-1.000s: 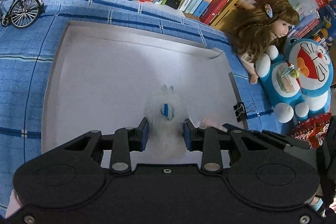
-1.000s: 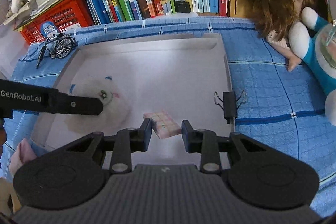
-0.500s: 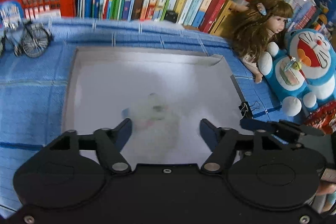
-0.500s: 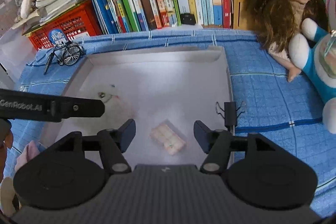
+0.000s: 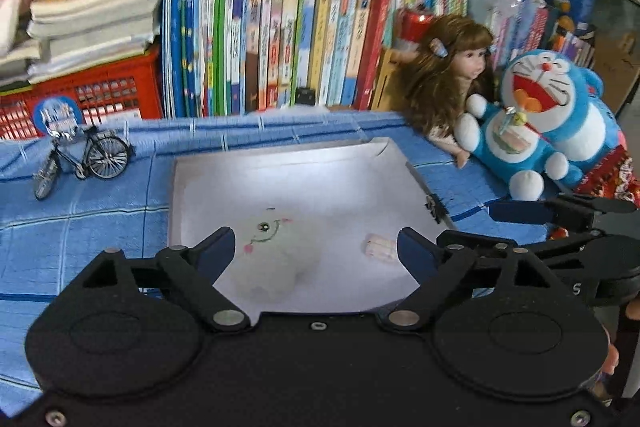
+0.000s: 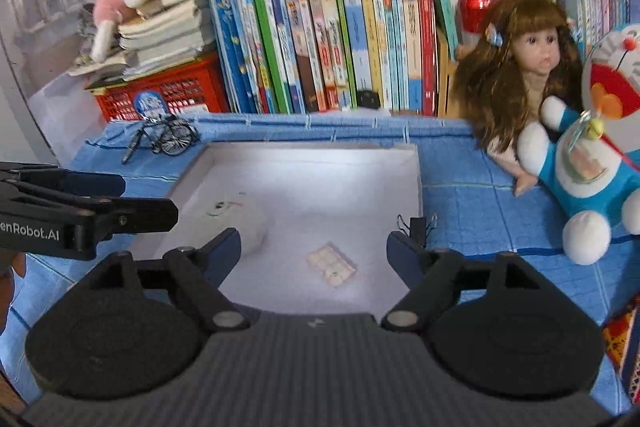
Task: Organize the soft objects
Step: 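Withdraw both tools from the tray back toward the cluttered items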
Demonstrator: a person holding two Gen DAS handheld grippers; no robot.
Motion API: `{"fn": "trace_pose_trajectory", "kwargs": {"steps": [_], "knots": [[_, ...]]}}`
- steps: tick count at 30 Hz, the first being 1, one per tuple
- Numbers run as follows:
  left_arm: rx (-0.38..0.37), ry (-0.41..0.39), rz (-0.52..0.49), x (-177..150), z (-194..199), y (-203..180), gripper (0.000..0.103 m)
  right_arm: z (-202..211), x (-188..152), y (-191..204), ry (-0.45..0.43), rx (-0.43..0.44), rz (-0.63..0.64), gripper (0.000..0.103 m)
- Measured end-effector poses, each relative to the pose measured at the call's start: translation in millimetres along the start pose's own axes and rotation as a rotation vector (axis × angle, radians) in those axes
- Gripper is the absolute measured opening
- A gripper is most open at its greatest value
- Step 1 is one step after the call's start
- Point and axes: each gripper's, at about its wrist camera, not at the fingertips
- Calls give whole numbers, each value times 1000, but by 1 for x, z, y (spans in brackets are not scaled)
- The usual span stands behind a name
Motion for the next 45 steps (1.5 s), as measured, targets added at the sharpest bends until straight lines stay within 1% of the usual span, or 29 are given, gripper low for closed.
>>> {"fn": "trace_pose_trajectory", "kwargs": {"steps": [2,5,9,11,13,15,18,21,27,31,32,33,36,39,43,45], "knots": [[3,-29,-7,-8,14,-2,89,12,-4,6,-22,-4,21,89],[-3,-64,-11,-20,36,-2,93,29,-11,15,-58,-4,52,91],[-20,-97,-22,-37,61,-3,96,56,-26,23,-115,-9,80,100],[-32,-114,-36,-48,74,-2,97,68,-36,28,-144,-30,109,101],[-41,-133,-45,-59,85,-2,98,78,-45,30,-163,-41,122,102],[-43,-160,-45,-73,96,-2,102,88,-55,30,-179,-31,121,102],[-47,-202,-41,-95,108,-2,102,101,-71,33,-204,-24,128,102],[-72,-243,-46,-118,118,-2,103,109,-86,37,-220,-34,141,103],[-90,-247,-36,-154,131,-4,103,114,-117,43,-229,-44,164,103],[-77,-249,-26,-177,136,-9,103,115,-135,47,-234,-21,174,103],[-76,-251,-21,-184,137,-11,103,114,-139,48,-233,-12,176,101],[-77,-250,-14,-189,138,-13,103,114,-143,50,-232,-6,177,96],[-86,-215,30,-202,133,-16,102,110,-155,51,-212,7,172,91],[-53,-189,88,-209,126,-18,102,107,-166,51,-189,26,163,86],[14,-172,173,-215,117,-20,102,102,-180,52,-160,11,176,80],[10,-166,213,-215,114,-22,102,99,-186,51,-146,2,171,75]]}}
Point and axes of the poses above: each gripper's, at about its wrist camera, not at the fingertips, and z roughly against the way its jaws point, y to its left, x to its top, and after that the axes turned 13 degrees about x, right-handed
